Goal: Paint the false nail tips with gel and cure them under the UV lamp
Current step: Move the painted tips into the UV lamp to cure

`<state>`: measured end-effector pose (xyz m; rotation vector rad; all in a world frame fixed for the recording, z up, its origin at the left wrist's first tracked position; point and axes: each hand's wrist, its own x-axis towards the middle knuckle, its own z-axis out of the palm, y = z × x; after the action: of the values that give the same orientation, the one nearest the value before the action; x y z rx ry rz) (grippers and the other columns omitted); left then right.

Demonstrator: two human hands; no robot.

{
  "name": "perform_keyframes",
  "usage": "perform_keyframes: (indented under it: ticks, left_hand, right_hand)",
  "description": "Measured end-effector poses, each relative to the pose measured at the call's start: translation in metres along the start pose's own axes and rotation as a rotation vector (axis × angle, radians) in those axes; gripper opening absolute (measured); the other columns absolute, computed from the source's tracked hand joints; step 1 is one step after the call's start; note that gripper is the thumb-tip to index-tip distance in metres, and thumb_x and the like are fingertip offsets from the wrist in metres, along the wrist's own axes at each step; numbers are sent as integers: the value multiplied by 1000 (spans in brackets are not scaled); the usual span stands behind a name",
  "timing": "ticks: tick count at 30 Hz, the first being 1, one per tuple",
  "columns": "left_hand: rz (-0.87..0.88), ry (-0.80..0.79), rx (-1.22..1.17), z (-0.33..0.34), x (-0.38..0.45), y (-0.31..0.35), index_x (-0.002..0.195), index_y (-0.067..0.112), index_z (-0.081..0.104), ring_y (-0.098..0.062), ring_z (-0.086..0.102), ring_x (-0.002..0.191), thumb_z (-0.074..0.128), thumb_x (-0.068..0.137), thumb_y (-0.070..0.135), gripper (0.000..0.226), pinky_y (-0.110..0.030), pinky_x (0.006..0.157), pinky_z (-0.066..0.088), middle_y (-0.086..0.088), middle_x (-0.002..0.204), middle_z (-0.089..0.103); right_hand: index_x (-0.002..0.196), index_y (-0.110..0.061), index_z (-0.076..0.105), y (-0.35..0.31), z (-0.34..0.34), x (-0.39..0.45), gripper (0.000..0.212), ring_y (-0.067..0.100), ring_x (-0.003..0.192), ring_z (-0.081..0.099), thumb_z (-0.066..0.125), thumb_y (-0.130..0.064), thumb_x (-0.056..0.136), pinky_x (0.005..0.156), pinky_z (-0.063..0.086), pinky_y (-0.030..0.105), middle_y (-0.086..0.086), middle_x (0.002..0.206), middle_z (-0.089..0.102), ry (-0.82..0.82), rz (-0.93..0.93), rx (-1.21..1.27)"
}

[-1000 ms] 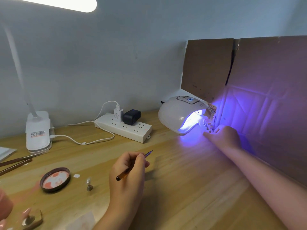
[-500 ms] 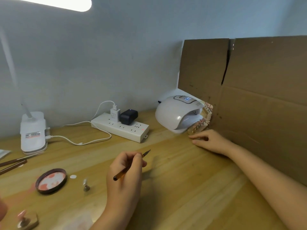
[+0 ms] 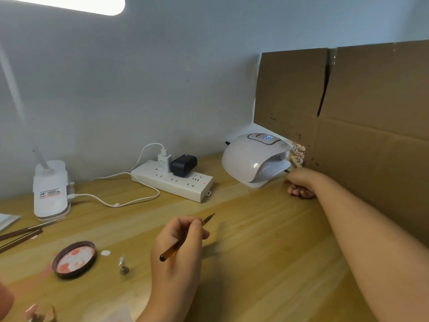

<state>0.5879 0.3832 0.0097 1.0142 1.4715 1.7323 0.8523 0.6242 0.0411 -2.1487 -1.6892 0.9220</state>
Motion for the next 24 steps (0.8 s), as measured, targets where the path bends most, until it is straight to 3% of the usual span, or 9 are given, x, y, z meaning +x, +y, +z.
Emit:
perform_keyframes:
  ticks: [2,4,6,9,11,15,18,24]
  left_hand:
    - [-1,-5,6,-1,0,2,71,24,70,-9,63,68,61,91,18,23,-29,65,44,4,69,71]
    - [1,-8,16,0,0,2,71,22,70,-3,60,64,61,91,19,21,-28,64,42,5,69,71]
    - [2,-2,24,1,1,3,71,20,69,-1,58,61,61,91,19,21,-29,63,41,5,69,71]
    - [-21,16,9,0,3,2,71,19,68,-5,60,66,61,90,19,20,-31,64,45,5,70,71]
    - [-36,31,-19,-2,2,3,72,19,69,-15,64,76,61,91,18,20,-34,72,49,3,71,72]
    - [-51,79,-112,-5,-8,12,82,22,68,-19,65,85,60,93,15,16,-29,76,50,-1,78,72]
    - [19,99,-156,-17,-23,30,86,26,68,-13,66,84,61,93,13,16,-18,72,49,-4,84,72]
    - [187,122,-205,-107,-62,68,84,25,73,-9,66,79,64,85,24,9,-20,70,51,-2,80,73]
  right_hand:
    - [107,-13,47,-1,-1,-1,10,9,31,46,43,-17,99,33,32,13,5,50,62,22,-17,67]
    - [134,-26,37,6,0,-1,41,11,36,51,48,-15,97,33,34,16,9,58,63,90,-111,139]
    - [146,-24,32,14,7,-8,57,12,42,55,53,-16,93,36,38,21,9,64,65,161,-215,177]
    - [139,-22,44,17,21,-29,51,20,68,64,57,-23,90,60,52,32,6,81,66,268,-341,80]
    - [130,-21,53,11,29,-52,39,22,79,62,56,-24,91,71,51,35,2,84,63,333,-420,-71]
    - [104,-17,67,-21,45,-110,22,22,75,62,54,-26,89,66,53,33,0,77,67,522,-666,-375]
    - [87,-17,71,-50,60,-159,16,22,64,61,59,-28,87,57,50,28,-2,66,65,599,-855,-354]
    - [71,-21,66,-104,110,-241,22,14,57,55,62,-36,86,53,45,27,-10,58,58,473,-1053,-194]
